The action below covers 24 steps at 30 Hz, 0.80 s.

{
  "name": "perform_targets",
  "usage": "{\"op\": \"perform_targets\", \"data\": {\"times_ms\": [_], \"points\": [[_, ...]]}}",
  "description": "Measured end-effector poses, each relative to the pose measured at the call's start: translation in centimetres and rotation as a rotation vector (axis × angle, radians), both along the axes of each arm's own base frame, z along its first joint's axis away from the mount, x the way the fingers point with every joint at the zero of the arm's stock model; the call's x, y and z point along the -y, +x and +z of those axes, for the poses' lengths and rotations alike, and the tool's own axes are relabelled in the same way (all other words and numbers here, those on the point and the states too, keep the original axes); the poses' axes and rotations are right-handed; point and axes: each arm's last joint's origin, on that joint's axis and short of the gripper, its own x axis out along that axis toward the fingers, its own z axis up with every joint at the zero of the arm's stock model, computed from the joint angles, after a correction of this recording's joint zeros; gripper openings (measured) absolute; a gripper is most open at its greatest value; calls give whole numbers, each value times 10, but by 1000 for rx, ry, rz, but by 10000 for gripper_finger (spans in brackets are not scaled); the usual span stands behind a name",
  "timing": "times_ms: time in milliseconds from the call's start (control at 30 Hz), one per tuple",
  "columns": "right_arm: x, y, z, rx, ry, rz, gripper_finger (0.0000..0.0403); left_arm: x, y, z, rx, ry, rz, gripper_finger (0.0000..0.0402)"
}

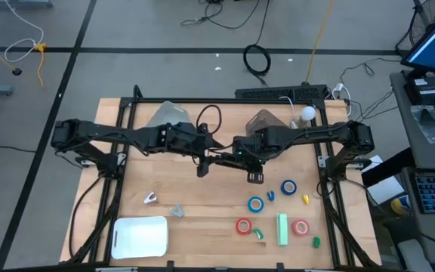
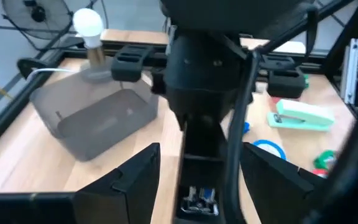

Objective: Pick and place Stapler, Stapler remover, tape
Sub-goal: Put the black stapler into the gray bin

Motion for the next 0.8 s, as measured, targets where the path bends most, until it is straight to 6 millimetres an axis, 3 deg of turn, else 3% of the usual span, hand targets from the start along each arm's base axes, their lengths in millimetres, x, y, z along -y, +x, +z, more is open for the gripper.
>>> {"op": "perform_targets", "data": {"times_ms": [600, 800], "points": [[0, 2, 1, 26, -1, 0, 143, 0, 2, -2, 6, -26, -6, 225], [0, 3, 1, 29, 2, 1, 143, 0, 10, -12, -10, -34, -13, 225]]}}
